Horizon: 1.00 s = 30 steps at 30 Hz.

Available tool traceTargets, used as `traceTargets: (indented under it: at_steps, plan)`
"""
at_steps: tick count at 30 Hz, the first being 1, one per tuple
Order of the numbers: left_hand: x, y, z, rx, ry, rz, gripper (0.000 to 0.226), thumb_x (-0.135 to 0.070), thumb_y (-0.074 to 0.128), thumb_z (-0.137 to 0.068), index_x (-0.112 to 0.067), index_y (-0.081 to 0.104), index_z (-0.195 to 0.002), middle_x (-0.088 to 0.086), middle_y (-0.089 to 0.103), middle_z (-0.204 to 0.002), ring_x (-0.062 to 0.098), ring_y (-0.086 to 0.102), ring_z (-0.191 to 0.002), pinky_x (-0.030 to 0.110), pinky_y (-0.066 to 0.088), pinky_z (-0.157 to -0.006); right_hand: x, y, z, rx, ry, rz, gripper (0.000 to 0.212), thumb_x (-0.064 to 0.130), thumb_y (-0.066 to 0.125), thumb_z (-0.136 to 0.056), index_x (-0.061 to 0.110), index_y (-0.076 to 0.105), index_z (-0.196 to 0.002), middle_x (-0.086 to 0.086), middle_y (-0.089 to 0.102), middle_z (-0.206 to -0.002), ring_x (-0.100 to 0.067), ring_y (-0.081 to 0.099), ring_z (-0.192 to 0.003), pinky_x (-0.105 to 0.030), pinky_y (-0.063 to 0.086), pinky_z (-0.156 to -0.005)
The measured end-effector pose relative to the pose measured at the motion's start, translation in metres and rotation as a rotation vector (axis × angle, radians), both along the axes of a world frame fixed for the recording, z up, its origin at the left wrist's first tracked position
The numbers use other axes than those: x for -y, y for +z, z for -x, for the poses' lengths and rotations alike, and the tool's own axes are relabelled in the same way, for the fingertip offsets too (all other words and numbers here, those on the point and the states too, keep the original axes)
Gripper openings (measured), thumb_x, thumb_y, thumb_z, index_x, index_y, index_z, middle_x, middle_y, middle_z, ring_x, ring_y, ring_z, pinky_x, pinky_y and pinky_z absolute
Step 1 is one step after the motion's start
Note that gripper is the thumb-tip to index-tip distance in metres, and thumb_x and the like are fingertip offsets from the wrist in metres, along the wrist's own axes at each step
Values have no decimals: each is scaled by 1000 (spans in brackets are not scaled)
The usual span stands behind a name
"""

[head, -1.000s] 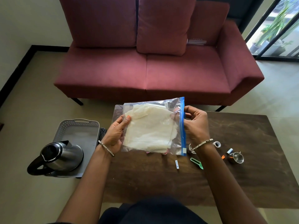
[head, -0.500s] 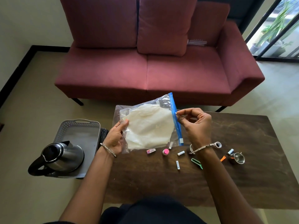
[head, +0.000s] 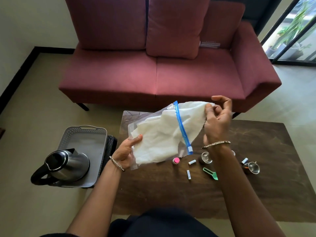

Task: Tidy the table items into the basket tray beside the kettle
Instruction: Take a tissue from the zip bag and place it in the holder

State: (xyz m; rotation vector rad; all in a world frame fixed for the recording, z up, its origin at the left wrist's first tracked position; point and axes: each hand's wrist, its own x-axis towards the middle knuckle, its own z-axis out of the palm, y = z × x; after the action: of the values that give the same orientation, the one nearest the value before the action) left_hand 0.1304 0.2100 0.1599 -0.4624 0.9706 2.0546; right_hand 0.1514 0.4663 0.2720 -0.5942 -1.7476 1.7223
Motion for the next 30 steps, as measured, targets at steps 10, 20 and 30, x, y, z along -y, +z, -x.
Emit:
traceTargets:
  at_steps: [10,20,30]
  plan:
    - [28,-56,-25,223,212,0,51,-19,55,-93,-9,46,-142,21,65,-124,39,65,-109,57,56,-76,-37,-31,-11,367,-100,-396,26,6,55,-91,23,73,-100,-5,67,-111,-22,65,-95,-38,56,-87]
    - [60,-158,-59,465,554,226,46,-16,51,-99,-11,43,-145,18,52,-141,38,50,-129,61,48,-90,5,-131,-37,542,319,-134,26,1,77,-81,23,70,-91,-7,72,-103,-24,69,-97,-43,57,-84]
    - [49,-233,-81,533,482,850,53,-10,79,-79,4,54,-125,16,62,-117,24,60,-93,36,53,-74,34,-185,4,643,400,49,62,12,84,-76,25,54,-129,-1,63,-127,-17,64,-113,-33,61,-84]
